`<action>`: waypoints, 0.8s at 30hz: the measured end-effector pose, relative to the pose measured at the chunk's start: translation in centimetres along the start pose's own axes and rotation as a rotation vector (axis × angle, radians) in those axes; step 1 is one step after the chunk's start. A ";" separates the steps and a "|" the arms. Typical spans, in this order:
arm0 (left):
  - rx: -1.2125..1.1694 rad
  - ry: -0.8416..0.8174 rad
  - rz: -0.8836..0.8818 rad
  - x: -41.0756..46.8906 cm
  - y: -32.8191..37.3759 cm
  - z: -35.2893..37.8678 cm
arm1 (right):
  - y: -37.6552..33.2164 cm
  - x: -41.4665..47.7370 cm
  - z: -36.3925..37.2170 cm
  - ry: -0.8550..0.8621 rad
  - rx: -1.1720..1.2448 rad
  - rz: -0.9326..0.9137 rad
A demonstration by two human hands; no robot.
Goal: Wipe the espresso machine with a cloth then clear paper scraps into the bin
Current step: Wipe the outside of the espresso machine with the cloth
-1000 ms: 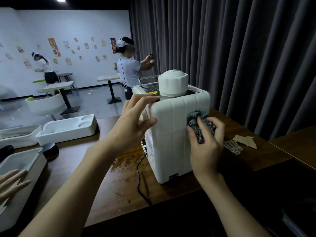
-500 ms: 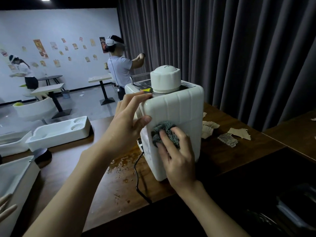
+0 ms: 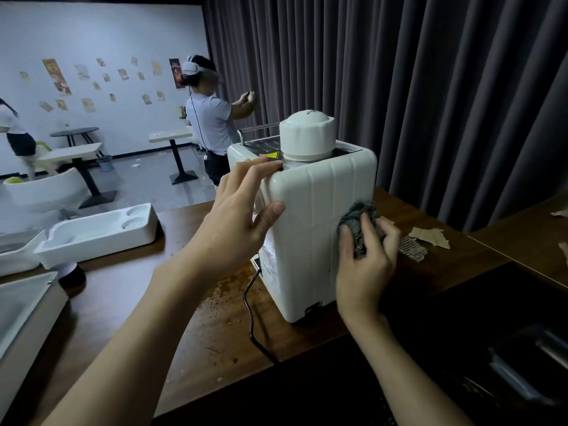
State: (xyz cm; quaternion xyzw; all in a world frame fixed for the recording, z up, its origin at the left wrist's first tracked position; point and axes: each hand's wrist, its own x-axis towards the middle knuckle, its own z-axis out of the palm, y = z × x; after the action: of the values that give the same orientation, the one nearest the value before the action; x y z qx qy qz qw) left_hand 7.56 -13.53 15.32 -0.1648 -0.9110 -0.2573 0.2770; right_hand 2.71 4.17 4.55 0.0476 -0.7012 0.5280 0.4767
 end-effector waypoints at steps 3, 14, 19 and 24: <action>-0.007 0.008 0.001 0.1 0.1 0.2 | -1.5 -2.7 0.4 -0.079 0.024 -0.057; -0.012 -0.010 -0.020 -0.1 0.5 -0.2 | -0.3 -4.4 0.1 -0.226 0.022 -0.317; 0.001 -0.021 -0.039 -0.1 0.7 -0.2 | 1.3 -1.7 -0.3 -0.068 0.010 -0.076; 0.003 -0.022 -0.047 -0.1 0.9 -0.2 | 1.8 -0.5 -0.6 -0.005 0.038 0.106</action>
State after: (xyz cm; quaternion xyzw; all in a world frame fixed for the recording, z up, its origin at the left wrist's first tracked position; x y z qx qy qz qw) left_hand 8.17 -12.90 15.74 -0.1457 -0.9179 -0.2607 0.2612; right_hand 2.31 5.18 2.91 0.0210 -0.6939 0.5655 0.4453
